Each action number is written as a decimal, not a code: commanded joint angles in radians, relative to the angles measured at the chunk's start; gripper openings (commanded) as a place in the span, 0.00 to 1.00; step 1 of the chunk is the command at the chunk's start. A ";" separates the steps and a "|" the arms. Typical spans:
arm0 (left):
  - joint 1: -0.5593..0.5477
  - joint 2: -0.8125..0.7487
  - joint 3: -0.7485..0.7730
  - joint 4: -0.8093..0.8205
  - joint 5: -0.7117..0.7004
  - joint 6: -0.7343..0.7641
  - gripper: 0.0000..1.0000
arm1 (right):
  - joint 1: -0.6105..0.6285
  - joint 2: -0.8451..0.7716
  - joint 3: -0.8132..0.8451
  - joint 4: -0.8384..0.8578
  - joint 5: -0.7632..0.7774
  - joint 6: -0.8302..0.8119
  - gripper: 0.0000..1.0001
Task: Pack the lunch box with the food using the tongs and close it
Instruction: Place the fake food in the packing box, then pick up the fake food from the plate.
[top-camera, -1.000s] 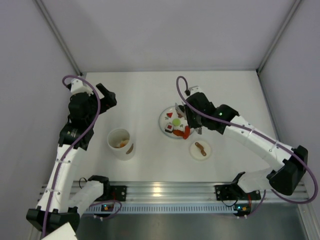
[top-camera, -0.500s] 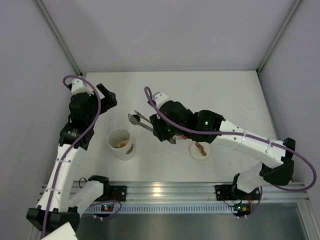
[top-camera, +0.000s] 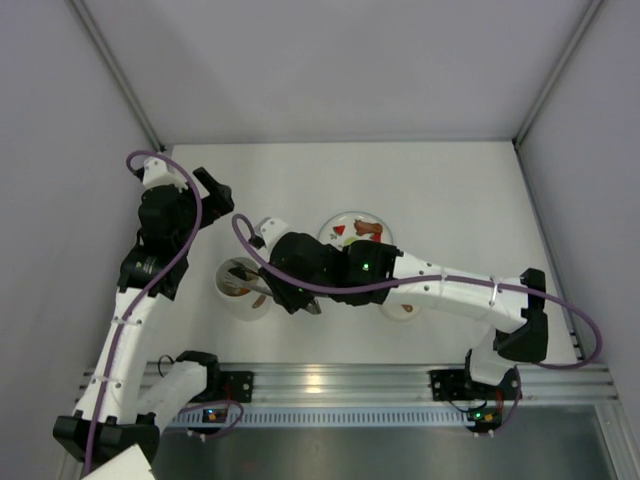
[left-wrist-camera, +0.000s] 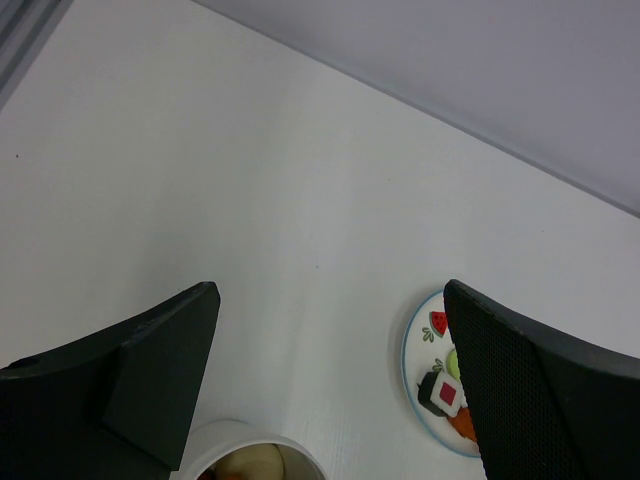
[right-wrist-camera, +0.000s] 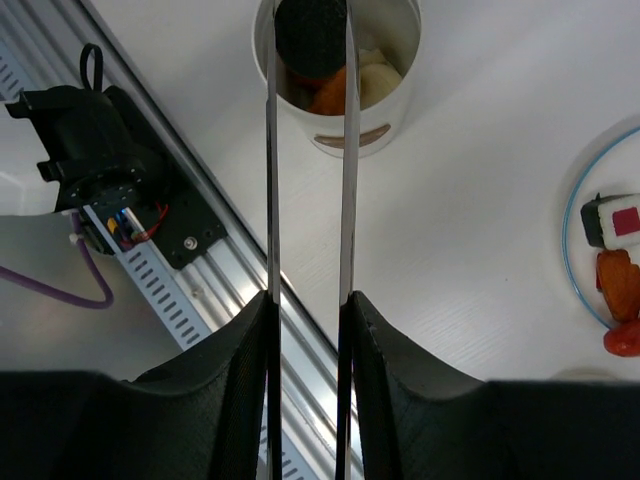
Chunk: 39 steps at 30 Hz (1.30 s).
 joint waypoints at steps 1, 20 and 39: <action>0.009 -0.005 -0.006 0.019 0.002 0.006 0.99 | 0.018 -0.002 0.060 0.022 0.012 0.004 0.32; 0.009 -0.005 -0.006 0.019 -0.003 0.006 0.99 | -0.024 -0.069 0.065 -0.032 0.137 -0.008 0.47; 0.009 -0.006 -0.006 0.021 0.007 0.003 0.99 | -0.314 -0.384 -0.489 0.046 0.152 0.080 0.47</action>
